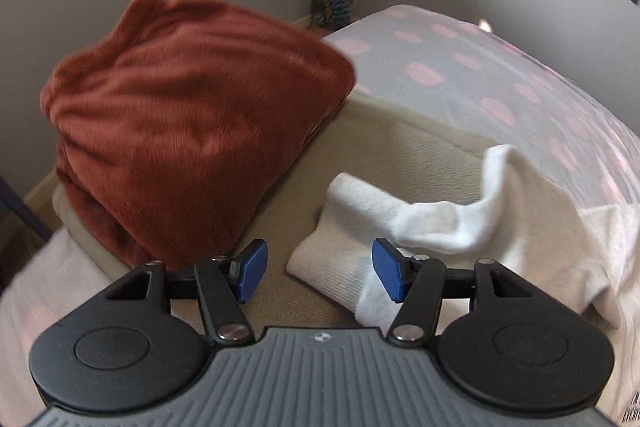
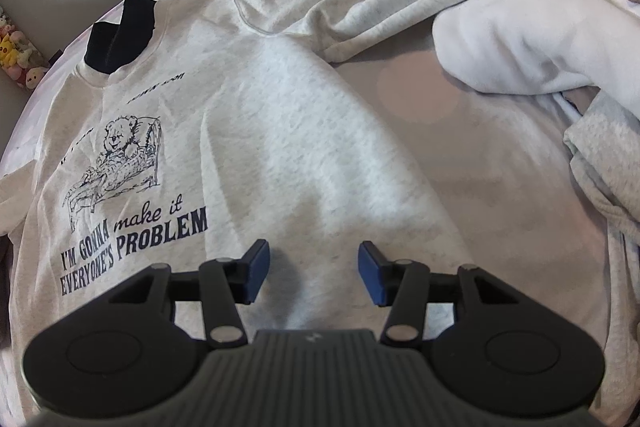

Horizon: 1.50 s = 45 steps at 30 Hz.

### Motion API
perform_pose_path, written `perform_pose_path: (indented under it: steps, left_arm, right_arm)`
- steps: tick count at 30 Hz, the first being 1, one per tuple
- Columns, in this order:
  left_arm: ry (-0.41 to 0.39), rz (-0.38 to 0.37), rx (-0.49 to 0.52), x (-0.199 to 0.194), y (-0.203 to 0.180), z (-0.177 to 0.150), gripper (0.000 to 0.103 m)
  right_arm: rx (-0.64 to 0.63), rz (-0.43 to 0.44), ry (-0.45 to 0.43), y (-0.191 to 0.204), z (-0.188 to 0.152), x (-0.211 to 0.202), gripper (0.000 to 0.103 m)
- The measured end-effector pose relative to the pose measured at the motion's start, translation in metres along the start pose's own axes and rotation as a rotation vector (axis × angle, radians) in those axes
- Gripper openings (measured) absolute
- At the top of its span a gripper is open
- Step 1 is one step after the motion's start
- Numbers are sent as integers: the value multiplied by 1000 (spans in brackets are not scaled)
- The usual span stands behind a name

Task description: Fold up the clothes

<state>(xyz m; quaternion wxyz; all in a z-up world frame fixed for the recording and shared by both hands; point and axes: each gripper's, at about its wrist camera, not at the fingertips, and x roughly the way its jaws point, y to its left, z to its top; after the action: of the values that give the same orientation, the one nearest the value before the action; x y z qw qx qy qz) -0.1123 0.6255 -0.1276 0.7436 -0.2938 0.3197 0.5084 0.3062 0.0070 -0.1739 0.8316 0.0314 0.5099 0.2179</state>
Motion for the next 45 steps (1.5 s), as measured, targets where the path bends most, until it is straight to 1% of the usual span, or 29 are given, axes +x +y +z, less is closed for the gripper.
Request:
perform_pose_path:
  steps: [2, 4, 6, 8, 9, 10, 12, 14, 18, 22, 25, 29, 33, 35, 38, 41, 45]
  left_arm:
    - [10, 10, -60, 13, 6, -5, 62]
    - [-4, -1, -106, 18, 9, -9, 62]
    - [-16, 0, -116, 17, 8, -10, 60]
    - [-29, 6, -106, 13, 5, -11, 43]
    - [-37, 10, -89, 9, 3, -11, 31]
    - [-40, 2, -79, 6, 1, -10, 17]
    - [-45, -7, -83, -6, 0, -7, 15]
    - [-74, -34, -96, -24, -1, 0, 2]
    - [-170, -67, -95, -77, -9, 23, 2]
    - [-315, -94, -96, -144, -26, 50, 2]
    - [-393, -145, -88, -187, -45, 70, 2]
    - [-465, -223, 1, -231, -98, 77, 2]
    - [-515, -313, 110, -257, -174, 74, 2]
    - [-523, -371, 159, -264, -214, 67, 2]
    - [-514, -463, 231, -270, -275, 53, 2]
    - [-487, -531, 315, -265, -335, 35, 2]
    - [-420, -611, 412, -249, -410, 7, 2]
  right_arm:
    - [-8, -8, -5, 2, 0, 1, 53]
    - [-13, -12, -12, 3, 0, 2, 53]
    - [-16, -16, -14, 3, 0, 3, 53]
    - [-19, -20, -18, 4, 1, 4, 53]
    - [-21, -22, -19, 5, 1, 4, 53]
    - [-22, -23, -20, 5, 1, 4, 53]
    - [-21, -21, -22, 5, 0, 3, 53]
    - [-14, -14, -26, 3, 0, 1, 53]
    - [7, 1, -36, 0, 0, -3, 53]
    - [28, 23, -46, -5, 0, -8, 53]
    - [52, 44, -58, -9, 0, -13, 53]
    - [77, 83, -92, -13, 0, -22, 53]
    - [91, 115, -125, -17, 1, -30, 53]
    - [101, 113, -127, -20, 2, -31, 53]
    - [117, 81, -123, -25, 3, -30, 53]
    - [122, 87, -133, -29, 5, -31, 53]
    - [36, 29, -143, -21, 8, -28, 53]
